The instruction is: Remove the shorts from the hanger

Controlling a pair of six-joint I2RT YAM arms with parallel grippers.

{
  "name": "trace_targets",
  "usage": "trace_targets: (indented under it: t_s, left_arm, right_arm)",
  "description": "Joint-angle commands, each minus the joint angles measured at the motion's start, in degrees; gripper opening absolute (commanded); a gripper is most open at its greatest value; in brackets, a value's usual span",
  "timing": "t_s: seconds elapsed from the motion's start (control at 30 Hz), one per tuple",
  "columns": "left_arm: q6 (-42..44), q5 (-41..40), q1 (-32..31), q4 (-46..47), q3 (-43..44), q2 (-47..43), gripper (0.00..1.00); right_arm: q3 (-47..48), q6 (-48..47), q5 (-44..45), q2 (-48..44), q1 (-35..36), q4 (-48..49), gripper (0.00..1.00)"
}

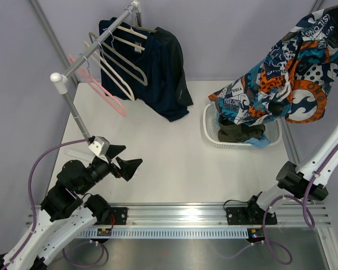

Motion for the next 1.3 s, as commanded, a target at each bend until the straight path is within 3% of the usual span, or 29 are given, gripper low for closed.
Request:
trace_targets:
  t_s: [0.0, 0.3, 0.63, 0.77, 0.87, 0.9, 1.0, 1.27]
  left_arm:
    - [1.13, 1.81, -0.13, 4.07, -0.40, 1.65, 0.99]
    - [1.57, 2.25, -0.13, 5.56, -0.76, 3.32, 0.99]
    - [1.92, 2.17, -0.13, 5.83, -1.19, 3.76, 0.99]
    - [1.74, 2.34, -0.13, 6.88, -1.90, 3.76, 0.99]
    - [1.74, 2.78, -0.13, 7.67, -1.99, 4.38, 0.99]
    - [2.00, 3.04, -0.13, 7.76, -1.81, 4.81, 0.99]
    - [2.44, 3.22, -0.13, 7.67, -1.02, 6.22, 0.99]
    - [1.13, 3.66, -0.13, 8.11, -1.72, 5.79, 0.99]
  right_arm:
    - [1.65, 8.59, -2.88, -1.06, -2.02, 10.21, 0.00]
    - [10.17, 27.92, -2.62, 3.16, -9.58, 24.72, 0.00]
    - [9.83, 31.54, -2.26, 2.89, -10.55, 28.32, 0.00]
    - [4.22, 33.04, -3.84, 3.16, -9.07, 29.04, 0.00]
    - [1.66, 25.34, -5.60, 3.25, -3.99, 20.81, 0.00]
    - [0.87, 18.00, -4.65, 2.98, -2.31, 14.24, 0.00]
    - [-4.32, 6.70, -0.79, 1.05, 4.37, 6.74, 0.00]
    - [-18.18, -9.05, 7.93, -0.01, 14.84, -1.82, 0.00]
